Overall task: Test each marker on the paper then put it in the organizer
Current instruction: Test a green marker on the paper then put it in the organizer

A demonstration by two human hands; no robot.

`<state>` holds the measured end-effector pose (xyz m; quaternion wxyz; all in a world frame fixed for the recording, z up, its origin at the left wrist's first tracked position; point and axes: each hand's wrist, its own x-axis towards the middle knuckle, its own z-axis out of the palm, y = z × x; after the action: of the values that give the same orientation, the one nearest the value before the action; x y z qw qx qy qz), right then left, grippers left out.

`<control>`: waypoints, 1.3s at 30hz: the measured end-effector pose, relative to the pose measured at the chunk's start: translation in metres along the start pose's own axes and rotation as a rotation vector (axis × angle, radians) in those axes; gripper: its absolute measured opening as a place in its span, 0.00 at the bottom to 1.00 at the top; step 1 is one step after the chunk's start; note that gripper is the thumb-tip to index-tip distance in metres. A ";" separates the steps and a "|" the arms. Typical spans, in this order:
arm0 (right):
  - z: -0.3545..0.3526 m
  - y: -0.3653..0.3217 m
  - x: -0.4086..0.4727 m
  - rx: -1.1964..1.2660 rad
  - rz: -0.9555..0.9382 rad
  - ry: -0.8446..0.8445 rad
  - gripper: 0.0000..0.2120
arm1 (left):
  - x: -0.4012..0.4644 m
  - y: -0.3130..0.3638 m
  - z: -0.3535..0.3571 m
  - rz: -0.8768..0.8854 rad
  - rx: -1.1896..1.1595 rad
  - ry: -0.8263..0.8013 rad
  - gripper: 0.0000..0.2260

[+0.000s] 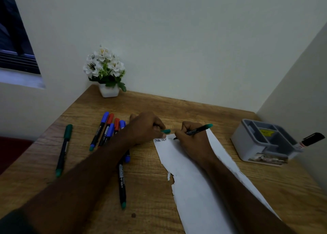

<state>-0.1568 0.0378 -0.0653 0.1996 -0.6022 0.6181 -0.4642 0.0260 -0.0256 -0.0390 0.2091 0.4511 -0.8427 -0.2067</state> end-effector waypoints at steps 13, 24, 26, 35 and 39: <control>0.000 0.002 0.002 -0.040 -0.016 -0.002 0.13 | 0.000 -0.001 0.000 -0.013 0.024 -0.001 0.16; 0.000 0.000 0.001 -0.013 -0.024 0.042 0.16 | 0.001 0.000 0.000 -0.026 0.029 -0.007 0.16; -0.001 0.000 0.001 0.007 -0.018 0.041 0.16 | 0.001 0.000 0.000 -0.027 0.024 -0.010 0.16; 0.000 -0.003 0.001 0.011 -0.005 0.045 0.12 | 0.000 -0.001 0.000 -0.016 0.015 -0.010 0.16; 0.001 -0.002 0.002 0.002 0.000 0.044 0.14 | 0.000 0.000 -0.001 -0.018 0.017 -0.013 0.16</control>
<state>-0.1555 0.0358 -0.0639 0.1866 -0.5915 0.6218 -0.4782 0.0266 -0.0260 -0.0383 0.1982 0.4590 -0.8416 -0.2044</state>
